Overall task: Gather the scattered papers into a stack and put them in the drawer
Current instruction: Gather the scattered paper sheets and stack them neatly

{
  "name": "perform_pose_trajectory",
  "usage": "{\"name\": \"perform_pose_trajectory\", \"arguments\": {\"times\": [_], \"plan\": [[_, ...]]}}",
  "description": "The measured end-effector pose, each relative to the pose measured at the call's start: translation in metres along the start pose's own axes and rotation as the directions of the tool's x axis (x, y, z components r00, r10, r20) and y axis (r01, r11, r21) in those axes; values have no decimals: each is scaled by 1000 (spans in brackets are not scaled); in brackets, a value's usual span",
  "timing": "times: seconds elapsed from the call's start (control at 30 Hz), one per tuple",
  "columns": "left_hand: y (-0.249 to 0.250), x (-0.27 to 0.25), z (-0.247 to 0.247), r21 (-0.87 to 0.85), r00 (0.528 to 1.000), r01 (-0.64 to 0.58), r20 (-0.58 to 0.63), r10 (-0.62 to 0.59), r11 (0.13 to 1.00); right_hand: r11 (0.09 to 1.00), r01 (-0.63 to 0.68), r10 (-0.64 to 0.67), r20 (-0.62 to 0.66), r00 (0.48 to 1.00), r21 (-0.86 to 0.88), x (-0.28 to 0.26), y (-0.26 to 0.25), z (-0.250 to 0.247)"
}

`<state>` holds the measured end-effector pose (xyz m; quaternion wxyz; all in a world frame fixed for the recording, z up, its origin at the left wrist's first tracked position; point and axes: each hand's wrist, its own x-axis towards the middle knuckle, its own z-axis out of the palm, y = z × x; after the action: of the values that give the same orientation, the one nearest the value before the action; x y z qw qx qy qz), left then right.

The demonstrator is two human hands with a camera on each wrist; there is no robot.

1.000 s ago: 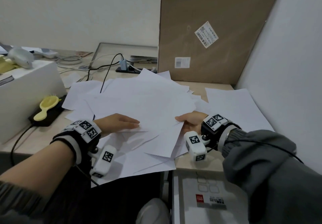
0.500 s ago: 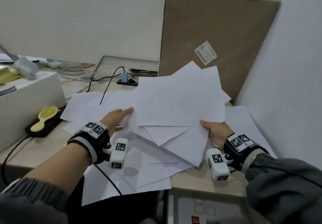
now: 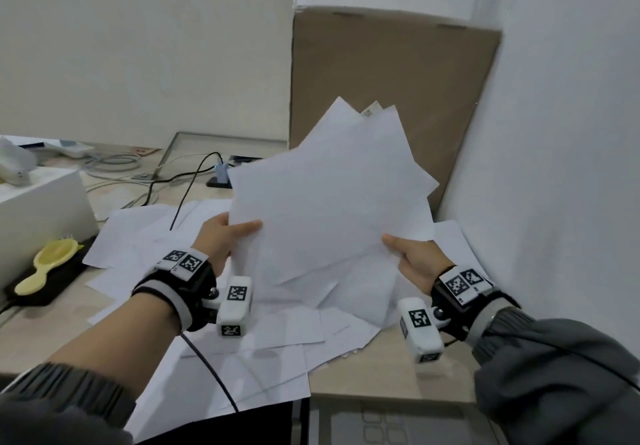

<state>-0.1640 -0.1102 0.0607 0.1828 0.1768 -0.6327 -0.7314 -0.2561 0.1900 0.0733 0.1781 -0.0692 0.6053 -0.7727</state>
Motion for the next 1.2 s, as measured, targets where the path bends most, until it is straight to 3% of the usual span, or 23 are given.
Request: {"name": "perform_pose_trajectory", "arguments": {"times": [0.1,0.17,0.3,0.43,0.57,0.73,0.83,0.93,1.0,1.1,1.2], "plan": [[16,3,-12,-23,990,-118,-77,116,993,996,76,-78,47,996,46,5,-17,6],[18,1,-23,-9,990,-131,-55,130,991,994,103,-104,88,991,20,7,-25,2],[6,-6,-36,57,997,-54,53,51,997,979,67,-39,145,989,-193,12,-24,-4],[-3,-2,-28,91,1000,15,13,-16,996,922,90,-87,24,996,-376,24,-13,2],[4,6,-14,102,998,-19,-59,25,995,930,153,-189,-79,979,-333,35,-9,8],[23,7,-28,105,998,-18,65,12,994,967,165,-166,14,986,-192,26,-20,12],[23,5,-40,142,990,3,138,-22,990,962,241,-242,9,970,-131,29,-24,9],[16,1,-42,116,988,10,150,-27,993,947,309,-314,-61,947,-84,30,-27,7],[9,-1,-38,78,989,29,144,-40,997,936,323,-340,-119,933,-143,30,-22,3],[0,-3,-31,54,991,66,110,-72,996,937,252,-297,-170,940,-243,31,-4,-7],[-6,-2,-24,40,991,91,100,-94,995,978,191,-203,-159,966,-88,27,9,-14]]}}
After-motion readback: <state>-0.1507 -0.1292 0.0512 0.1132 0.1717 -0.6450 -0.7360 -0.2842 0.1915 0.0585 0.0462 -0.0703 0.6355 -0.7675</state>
